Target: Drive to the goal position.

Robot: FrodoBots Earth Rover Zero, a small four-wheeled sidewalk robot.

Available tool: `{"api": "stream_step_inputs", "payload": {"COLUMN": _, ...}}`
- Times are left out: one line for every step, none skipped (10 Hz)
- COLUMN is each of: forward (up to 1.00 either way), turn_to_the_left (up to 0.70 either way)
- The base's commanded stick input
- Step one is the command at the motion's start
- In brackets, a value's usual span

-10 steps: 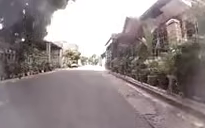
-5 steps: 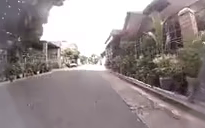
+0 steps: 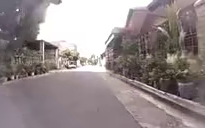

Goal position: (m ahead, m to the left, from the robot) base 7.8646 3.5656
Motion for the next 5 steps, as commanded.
{"api": "stream_step_inputs", "payload": {"forward": 1.0, "turn_to_the_left": 0.0}}
{"api": "stream_step_inputs", "payload": {"forward": 1.0, "turn_to_the_left": 0.0}}
{"api": "stream_step_inputs", "payload": {"forward": 1.0, "turn_to_the_left": 0.03}}
{"api": "stream_step_inputs", "payload": {"forward": 1.0, "turn_to_the_left": 0.1}}
{"api": "stream_step_inputs", "payload": {"forward": 1.0, "turn_to_the_left": 0.19}}
